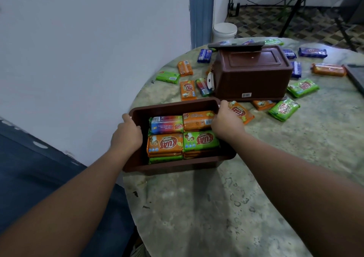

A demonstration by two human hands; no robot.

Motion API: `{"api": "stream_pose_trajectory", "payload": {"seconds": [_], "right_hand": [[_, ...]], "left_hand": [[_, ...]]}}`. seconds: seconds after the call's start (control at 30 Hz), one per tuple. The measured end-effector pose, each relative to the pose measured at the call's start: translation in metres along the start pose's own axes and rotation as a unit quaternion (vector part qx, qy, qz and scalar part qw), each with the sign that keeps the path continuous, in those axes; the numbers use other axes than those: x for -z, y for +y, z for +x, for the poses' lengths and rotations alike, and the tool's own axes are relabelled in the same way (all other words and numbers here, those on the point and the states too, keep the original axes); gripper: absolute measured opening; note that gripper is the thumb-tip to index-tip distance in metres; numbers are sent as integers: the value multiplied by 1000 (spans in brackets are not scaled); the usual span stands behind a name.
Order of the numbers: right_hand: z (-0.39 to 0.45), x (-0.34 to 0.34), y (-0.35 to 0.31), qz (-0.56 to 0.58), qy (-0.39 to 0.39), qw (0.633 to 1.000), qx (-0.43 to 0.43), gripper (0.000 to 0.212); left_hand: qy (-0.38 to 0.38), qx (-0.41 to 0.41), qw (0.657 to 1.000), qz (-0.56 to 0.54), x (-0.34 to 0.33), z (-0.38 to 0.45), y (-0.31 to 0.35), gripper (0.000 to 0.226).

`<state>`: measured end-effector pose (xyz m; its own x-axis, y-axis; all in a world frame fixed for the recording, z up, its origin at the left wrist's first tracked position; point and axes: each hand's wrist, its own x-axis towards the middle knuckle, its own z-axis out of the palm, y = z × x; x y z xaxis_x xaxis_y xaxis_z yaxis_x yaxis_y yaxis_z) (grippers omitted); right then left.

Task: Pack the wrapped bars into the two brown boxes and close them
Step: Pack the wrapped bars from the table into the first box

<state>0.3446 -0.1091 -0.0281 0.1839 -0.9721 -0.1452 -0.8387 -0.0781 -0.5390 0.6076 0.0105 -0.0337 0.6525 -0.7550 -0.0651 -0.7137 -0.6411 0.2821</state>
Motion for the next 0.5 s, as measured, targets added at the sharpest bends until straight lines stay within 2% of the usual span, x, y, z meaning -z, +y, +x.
{"api": "stream_pose_trajectory", "payload": {"seconds": [0.5], "right_hand": [[38,-10,-21,2,14,1000,-19,32]], "left_hand": [[1,-9,1000,11,2,57,9,39]]}}
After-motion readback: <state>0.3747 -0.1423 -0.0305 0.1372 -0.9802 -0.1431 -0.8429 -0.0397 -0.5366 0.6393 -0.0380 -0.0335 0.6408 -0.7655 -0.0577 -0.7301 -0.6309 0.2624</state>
